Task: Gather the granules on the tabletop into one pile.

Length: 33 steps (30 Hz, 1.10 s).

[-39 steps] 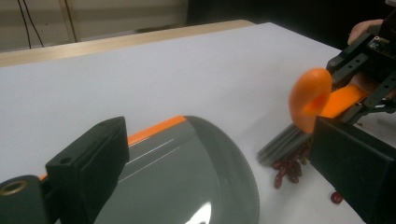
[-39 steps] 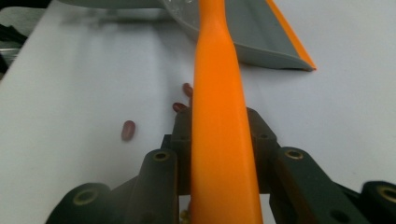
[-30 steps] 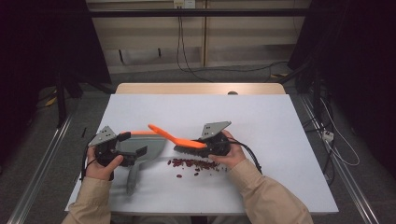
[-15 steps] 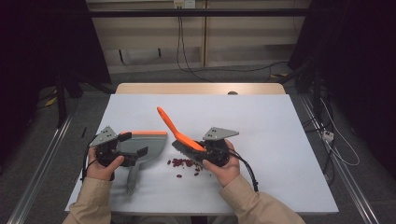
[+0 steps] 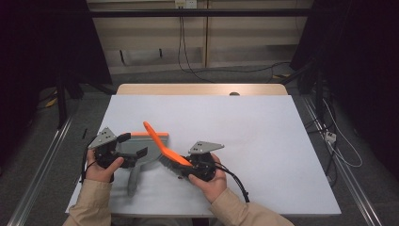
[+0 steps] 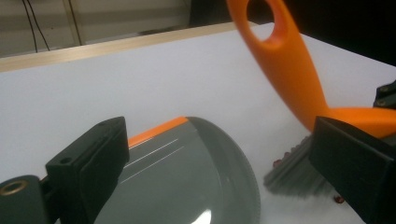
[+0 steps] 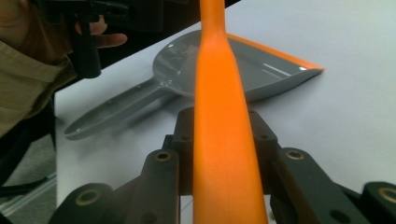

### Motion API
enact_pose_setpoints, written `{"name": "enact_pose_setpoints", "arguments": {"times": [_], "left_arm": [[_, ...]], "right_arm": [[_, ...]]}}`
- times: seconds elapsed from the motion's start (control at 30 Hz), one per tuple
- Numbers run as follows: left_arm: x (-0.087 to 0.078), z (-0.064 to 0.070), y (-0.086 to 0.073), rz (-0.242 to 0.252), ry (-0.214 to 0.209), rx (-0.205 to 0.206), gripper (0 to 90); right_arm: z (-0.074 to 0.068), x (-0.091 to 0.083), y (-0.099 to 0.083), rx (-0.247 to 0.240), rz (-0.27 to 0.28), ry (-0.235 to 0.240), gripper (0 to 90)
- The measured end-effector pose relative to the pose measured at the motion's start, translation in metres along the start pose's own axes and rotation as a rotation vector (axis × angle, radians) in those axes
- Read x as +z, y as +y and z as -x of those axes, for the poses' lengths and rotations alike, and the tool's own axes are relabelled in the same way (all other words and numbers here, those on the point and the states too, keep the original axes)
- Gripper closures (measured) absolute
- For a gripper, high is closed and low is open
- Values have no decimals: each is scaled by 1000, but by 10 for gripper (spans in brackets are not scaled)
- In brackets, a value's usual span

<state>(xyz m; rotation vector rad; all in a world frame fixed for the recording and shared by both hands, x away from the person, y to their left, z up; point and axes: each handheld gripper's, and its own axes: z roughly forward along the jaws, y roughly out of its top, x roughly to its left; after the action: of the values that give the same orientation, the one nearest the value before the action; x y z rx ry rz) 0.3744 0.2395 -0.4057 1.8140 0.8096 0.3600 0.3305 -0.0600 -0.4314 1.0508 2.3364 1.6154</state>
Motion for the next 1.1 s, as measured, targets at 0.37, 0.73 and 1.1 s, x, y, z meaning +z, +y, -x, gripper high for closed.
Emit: {"name": "enact_pose_setpoints", "arguments": {"times": [0.37,0.73,1.1], "left_arm": [[1,0,-1,-6,3,3,53],[2,2,-1,-12,1,12,53],[3,3,-1,-15,1,17,53]], "right_arm": [[-5,22,-9,89,-32,-42,710],[17,6,-16,159,-25,-122,707],[28,-9,-23,194,-21,-151,701]]}}
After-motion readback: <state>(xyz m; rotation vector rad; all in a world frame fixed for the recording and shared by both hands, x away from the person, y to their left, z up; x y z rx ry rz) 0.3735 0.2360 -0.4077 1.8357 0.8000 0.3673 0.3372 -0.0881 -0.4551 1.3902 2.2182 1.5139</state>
